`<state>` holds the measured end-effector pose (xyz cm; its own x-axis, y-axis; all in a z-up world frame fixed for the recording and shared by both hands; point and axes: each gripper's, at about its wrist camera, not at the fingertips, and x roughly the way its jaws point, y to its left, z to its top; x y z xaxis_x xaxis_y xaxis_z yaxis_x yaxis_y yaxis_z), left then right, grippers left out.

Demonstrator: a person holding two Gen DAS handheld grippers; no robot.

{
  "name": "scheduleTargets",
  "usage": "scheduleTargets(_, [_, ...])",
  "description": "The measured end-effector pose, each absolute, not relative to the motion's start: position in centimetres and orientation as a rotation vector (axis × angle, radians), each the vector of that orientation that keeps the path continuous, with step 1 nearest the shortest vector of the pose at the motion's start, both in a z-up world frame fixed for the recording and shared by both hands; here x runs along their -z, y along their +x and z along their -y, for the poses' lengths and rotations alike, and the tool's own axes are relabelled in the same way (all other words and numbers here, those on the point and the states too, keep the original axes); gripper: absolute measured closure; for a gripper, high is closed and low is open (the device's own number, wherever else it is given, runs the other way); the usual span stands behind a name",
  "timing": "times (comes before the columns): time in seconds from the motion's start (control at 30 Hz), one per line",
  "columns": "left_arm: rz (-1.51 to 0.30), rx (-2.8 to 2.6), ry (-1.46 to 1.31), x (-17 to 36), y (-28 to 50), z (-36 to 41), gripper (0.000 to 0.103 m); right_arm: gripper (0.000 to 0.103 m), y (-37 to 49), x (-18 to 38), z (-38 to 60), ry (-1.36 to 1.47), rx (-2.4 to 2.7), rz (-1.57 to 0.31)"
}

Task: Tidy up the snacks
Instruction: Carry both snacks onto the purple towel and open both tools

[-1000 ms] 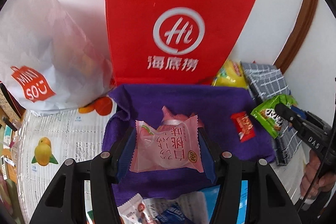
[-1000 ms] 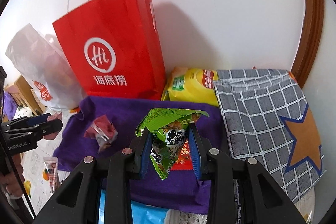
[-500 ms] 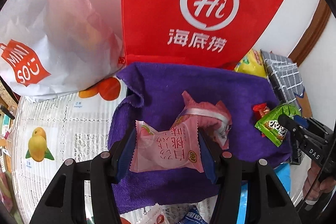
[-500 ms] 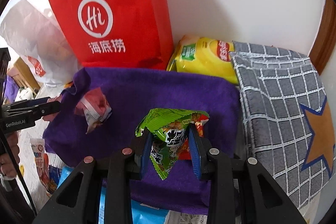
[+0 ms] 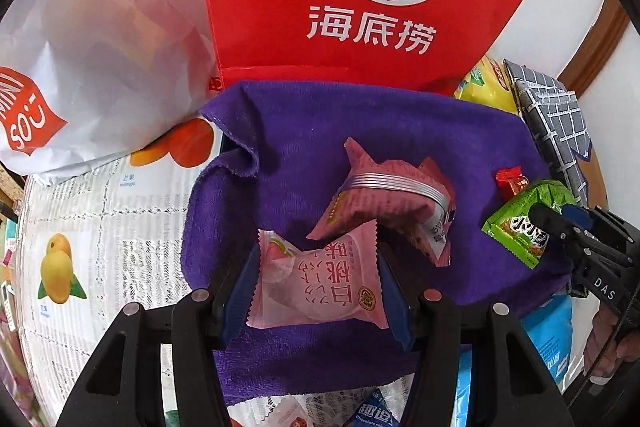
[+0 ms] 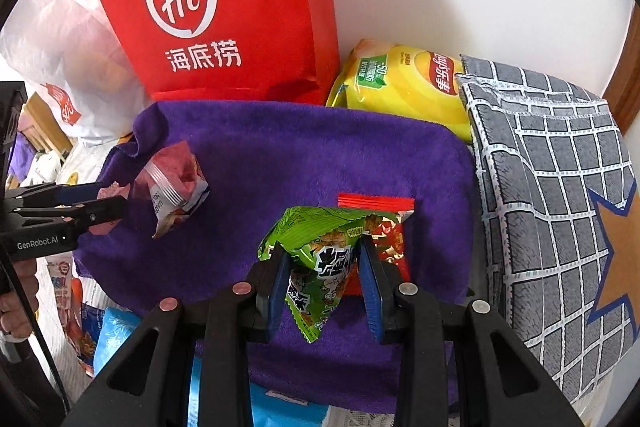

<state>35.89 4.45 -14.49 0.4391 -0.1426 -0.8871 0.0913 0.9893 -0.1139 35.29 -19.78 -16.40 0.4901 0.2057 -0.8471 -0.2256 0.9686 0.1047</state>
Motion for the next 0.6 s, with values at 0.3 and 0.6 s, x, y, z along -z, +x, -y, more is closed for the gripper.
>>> scheduleTargets(0.3, [-1.126,0.156,-0.029,15.0,35.8,-3.4,0.048,0.068,35.4,16.5,19.7,-0.036,-0.245,-1.041])
scheduleTargets(0.6, [-1.135,0.177,-0.019,14.6,35.7,-2.9,0.04,0.041,34.6,14.8,19.8,-0.04,-0.244,-0.995])
